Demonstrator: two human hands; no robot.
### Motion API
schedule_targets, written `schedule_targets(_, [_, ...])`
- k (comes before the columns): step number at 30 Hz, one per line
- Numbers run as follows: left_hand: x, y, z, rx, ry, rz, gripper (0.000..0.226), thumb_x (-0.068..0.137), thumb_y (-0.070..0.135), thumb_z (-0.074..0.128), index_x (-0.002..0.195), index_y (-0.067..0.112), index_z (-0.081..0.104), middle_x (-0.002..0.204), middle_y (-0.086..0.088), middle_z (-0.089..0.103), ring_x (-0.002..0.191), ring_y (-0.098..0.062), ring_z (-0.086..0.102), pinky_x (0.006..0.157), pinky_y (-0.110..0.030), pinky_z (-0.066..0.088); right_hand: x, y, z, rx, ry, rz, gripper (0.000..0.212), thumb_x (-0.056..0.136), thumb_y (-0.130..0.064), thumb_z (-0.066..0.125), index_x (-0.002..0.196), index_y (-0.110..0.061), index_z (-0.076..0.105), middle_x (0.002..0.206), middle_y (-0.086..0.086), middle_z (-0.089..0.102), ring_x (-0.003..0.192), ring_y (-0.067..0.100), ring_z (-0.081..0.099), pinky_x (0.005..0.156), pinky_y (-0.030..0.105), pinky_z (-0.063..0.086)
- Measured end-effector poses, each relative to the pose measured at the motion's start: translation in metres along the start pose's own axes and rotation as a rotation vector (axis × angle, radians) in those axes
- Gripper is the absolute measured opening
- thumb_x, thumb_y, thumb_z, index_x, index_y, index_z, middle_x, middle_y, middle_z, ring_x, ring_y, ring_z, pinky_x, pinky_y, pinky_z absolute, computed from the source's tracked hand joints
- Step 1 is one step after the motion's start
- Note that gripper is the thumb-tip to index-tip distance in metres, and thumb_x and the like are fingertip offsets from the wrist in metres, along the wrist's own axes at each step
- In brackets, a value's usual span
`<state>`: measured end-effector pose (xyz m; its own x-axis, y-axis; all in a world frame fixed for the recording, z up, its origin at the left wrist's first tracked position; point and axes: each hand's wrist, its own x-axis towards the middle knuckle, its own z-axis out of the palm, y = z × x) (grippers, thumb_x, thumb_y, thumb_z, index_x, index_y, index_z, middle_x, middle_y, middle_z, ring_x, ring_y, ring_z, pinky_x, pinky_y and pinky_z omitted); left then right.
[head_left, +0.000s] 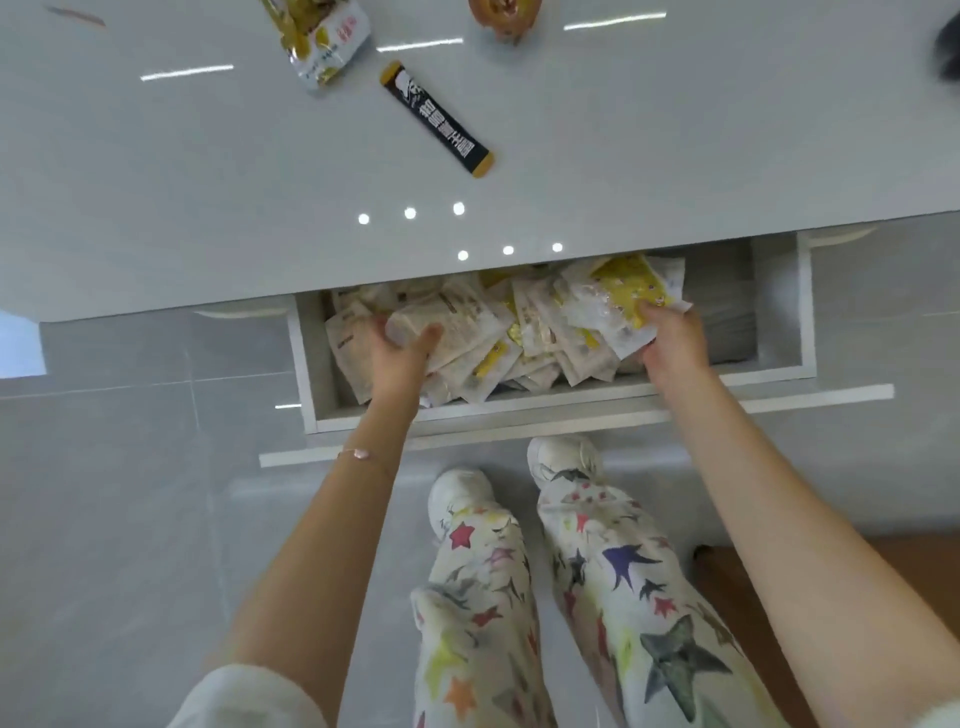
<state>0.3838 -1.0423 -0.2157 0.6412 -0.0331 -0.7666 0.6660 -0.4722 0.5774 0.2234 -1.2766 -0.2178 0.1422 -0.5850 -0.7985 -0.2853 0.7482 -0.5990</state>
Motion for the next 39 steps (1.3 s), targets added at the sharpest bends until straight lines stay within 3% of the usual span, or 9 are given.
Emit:
schedule_targets(3, [-0.003,0.002,0.016,0.143,0.059,0.11,0.068,0.08,0.025,0.076,0.136,0.02,0.037,0.135,0.001,0.047,0.125,-0.02,0.046,0.104,-0.038,0.043,0.01,-0.002,0.0,-0.066,0.047,0.0,0.032,0.09,0.001,0.056,0.121,-0.01,0.056,0.106,0.008,0.065,0.098,0.025,0.066,0.082,0.039,0.056])
schedule_targets(6, [-0.016,0.007,0.016,0.202,0.074,0.221,0.057,0.08,0.019,0.074,0.128,0.018,0.042,0.126,0.002,0.053,0.117,-0.019,0.052,0.101,-0.041,0.046,0.004,-0.007,0.001,-0.173,0.096,-0.004,0.036,0.088,-0.002,0.06,0.123,-0.009,0.054,0.111,0.008,0.063,0.104,0.025,0.063,0.09,0.039,0.054])
schedule_targets(9, [-0.039,0.018,0.005,0.271,0.065,0.282,0.055,0.084,0.016,0.07,0.133,0.018,0.045,0.132,0.003,0.053,0.123,-0.019,0.049,0.1,-0.034,0.044,-0.023,-0.02,-0.002,-0.409,0.08,-0.07,0.04,0.085,-0.005,0.064,0.124,-0.004,0.056,0.113,0.008,0.063,0.109,0.026,0.061,0.087,0.035,0.051])
schedule_targets(12, [-0.077,0.042,-0.016,0.361,0.052,0.346,0.044,0.088,0.02,0.066,0.129,0.019,0.052,0.127,0.006,0.055,0.122,-0.016,0.048,0.095,-0.027,0.04,-0.073,-0.042,-0.009,-0.607,0.033,-0.187,0.043,0.087,-0.007,0.063,0.129,-0.009,0.052,0.117,-0.003,0.057,0.109,0.014,0.054,0.085,0.025,0.04])
schedule_targets(15, [-0.129,0.083,-0.046,0.419,0.031,0.379,0.038,0.09,0.028,0.062,0.127,0.021,0.055,0.124,0.008,0.055,0.119,-0.018,0.051,0.094,-0.03,0.042,-0.136,-0.077,-0.019,-0.789,-0.046,-0.292,0.048,0.089,-0.013,0.061,0.135,-0.016,0.047,0.133,0.001,0.052,0.122,0.017,0.049,0.095,0.026,0.039])
schedule_targets(19, [-0.194,0.138,-0.09,0.51,0.026,0.459,0.041,0.09,0.04,0.056,0.127,0.024,0.055,0.125,0.0,0.059,0.116,-0.02,0.054,0.099,-0.043,0.046,-0.217,-0.139,-0.026,-0.992,-0.117,-0.479,0.048,0.089,-0.019,0.059,0.136,-0.016,0.048,0.135,0.006,0.05,0.127,0.022,0.045,0.108,0.04,0.038])
schedule_targets(25, [-0.291,0.213,-0.145,0.846,0.147,0.746,0.051,0.092,0.041,0.056,0.138,0.021,0.049,0.141,-0.008,0.049,0.132,-0.032,0.039,0.111,-0.048,0.029,-0.32,-0.235,-0.012,-1.388,-0.219,-0.857,0.054,0.092,-0.028,0.056,0.143,-0.02,0.041,0.147,0.008,0.04,0.138,0.028,0.029,0.112,0.043,0.027])
schedule_targets(32, [-0.373,0.266,-0.2,1.018,0.241,0.792,0.061,0.091,0.053,0.053,0.144,0.028,0.04,0.155,-0.007,0.031,0.145,-0.032,0.018,0.117,-0.051,0.012,-0.418,-0.306,0.037,-1.654,-0.326,-1.115,0.061,0.093,-0.038,0.052,0.148,-0.025,0.029,0.157,0.008,0.021,0.145,0.031,0.011,0.116,0.044,0.011])
schedule_targets(39, [-0.429,0.263,-0.27,0.914,0.437,0.71,0.065,0.09,0.054,0.052,0.148,0.031,0.032,0.157,-0.005,0.028,0.146,-0.033,0.014,0.118,-0.051,0.009,-0.501,-0.318,0.113,-1.726,-0.523,-1.396,0.062,0.093,-0.037,0.052,0.149,-0.028,0.027,0.157,0.007,0.021,0.146,0.031,0.01,0.117,0.045,0.01])
